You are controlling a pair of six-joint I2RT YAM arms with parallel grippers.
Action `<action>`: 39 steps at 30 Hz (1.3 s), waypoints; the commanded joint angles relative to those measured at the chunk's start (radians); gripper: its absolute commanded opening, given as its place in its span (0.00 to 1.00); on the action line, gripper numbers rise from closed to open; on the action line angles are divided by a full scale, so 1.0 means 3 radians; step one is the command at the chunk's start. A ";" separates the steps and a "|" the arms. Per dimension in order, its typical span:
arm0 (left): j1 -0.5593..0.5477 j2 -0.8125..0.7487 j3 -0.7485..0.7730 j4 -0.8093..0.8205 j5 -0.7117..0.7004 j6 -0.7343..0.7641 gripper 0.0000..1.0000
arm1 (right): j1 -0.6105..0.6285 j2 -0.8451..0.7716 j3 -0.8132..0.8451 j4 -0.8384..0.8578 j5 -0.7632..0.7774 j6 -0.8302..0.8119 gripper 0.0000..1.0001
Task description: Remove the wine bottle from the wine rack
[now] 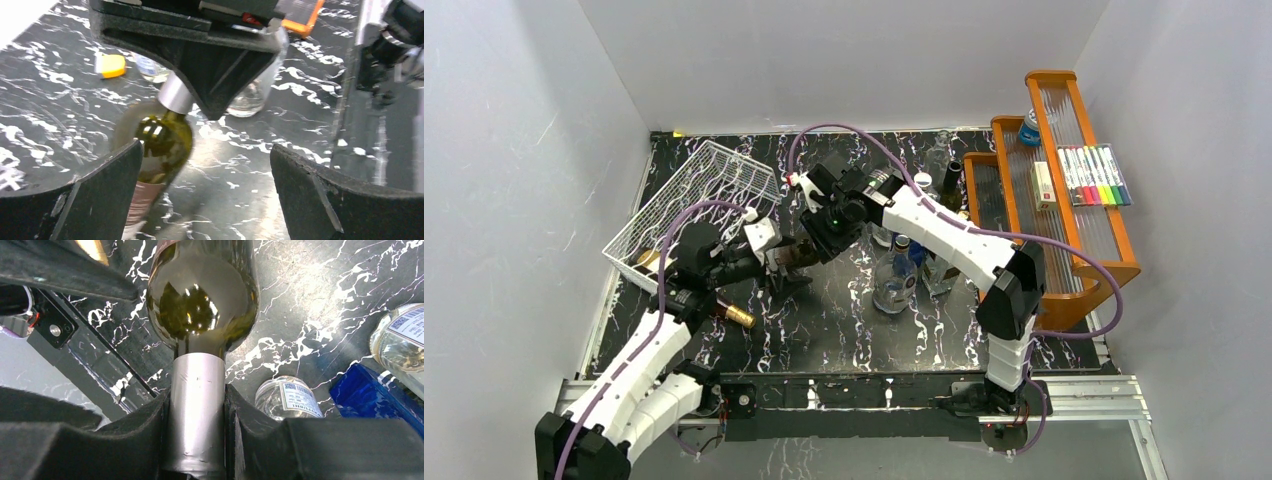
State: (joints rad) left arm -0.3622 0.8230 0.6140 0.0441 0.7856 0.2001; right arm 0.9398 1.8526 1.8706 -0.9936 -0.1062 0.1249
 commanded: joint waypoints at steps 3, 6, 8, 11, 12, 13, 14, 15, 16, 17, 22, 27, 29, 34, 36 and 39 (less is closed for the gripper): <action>-0.0176 0.0359 -0.0063 0.0758 -0.0213 0.0419 0.98 | -0.0008 -0.0045 0.0564 -0.0185 -0.0301 0.0027 0.00; -0.0254 0.0682 -0.0004 0.1180 -0.0055 0.0363 0.93 | -0.0009 -0.0050 0.0681 -0.0260 -0.0331 0.0039 0.00; -0.0305 0.0847 0.0005 0.1457 -0.0162 0.0250 0.90 | -0.0008 -0.0050 0.0658 -0.0235 -0.0390 0.0045 0.00; -0.0371 0.0985 0.0015 0.1572 -0.0190 0.0136 0.66 | -0.0008 -0.0064 0.0700 -0.0184 -0.0512 0.0058 0.00; -0.0377 0.0976 0.0003 0.1569 -0.0220 0.0124 0.58 | -0.0009 -0.0068 0.0715 -0.0179 -0.0528 0.0059 0.00; -0.0375 0.0951 -0.0015 0.1566 -0.0249 0.0115 0.51 | -0.0008 -0.0074 0.0722 -0.0173 -0.0538 0.0055 0.00; -0.0381 0.0922 -0.0033 0.1560 -0.0293 0.0104 0.45 | -0.0010 -0.0086 0.0724 -0.0162 -0.0527 0.0065 0.07; -0.0381 0.0879 -0.0042 0.1545 -0.0340 0.0093 0.38 | -0.0007 -0.0101 0.0723 -0.0148 -0.0504 0.0072 0.18; -0.0383 0.0841 -0.0043 0.1503 -0.0381 0.0087 0.31 | -0.0011 -0.0124 0.0720 -0.0130 -0.0473 0.0082 0.25; -0.0383 0.0801 -0.0053 0.1473 -0.0436 0.0070 0.26 | -0.0012 -0.0144 0.0716 -0.0101 -0.0459 0.0081 0.30; -0.0387 0.0617 -0.0190 0.1571 -0.0636 -0.0186 0.06 | -0.0009 -0.0227 0.0755 0.0046 -0.0220 0.0124 0.67; -0.0393 0.0530 -0.0317 0.1756 -0.0696 -0.0369 0.00 | -0.0060 -0.0278 0.0903 0.0151 0.0004 0.0155 0.96; -0.0394 0.0541 -0.0298 0.1790 -0.0736 -0.0394 0.00 | -0.0099 -0.0303 0.0969 0.0177 0.0089 0.0175 0.98; -0.0393 0.0766 -0.0124 0.2180 -0.0899 -0.0627 0.00 | -0.0283 -0.0547 0.0973 0.0391 0.0308 0.0236 0.98; -0.0393 0.0946 -0.0026 0.2454 -0.0989 -0.0768 0.00 | -0.0343 -0.0680 0.0889 0.0535 0.0408 0.0264 0.98; -0.0409 0.1260 0.0209 0.2717 -0.1010 -0.0872 0.00 | -0.0434 -0.0887 0.0699 0.0818 0.0477 0.0306 0.98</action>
State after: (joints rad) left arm -0.4755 1.1324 0.5552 0.6178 0.5144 0.0002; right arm 0.8425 1.7012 2.1101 -0.9070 -0.0257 0.1890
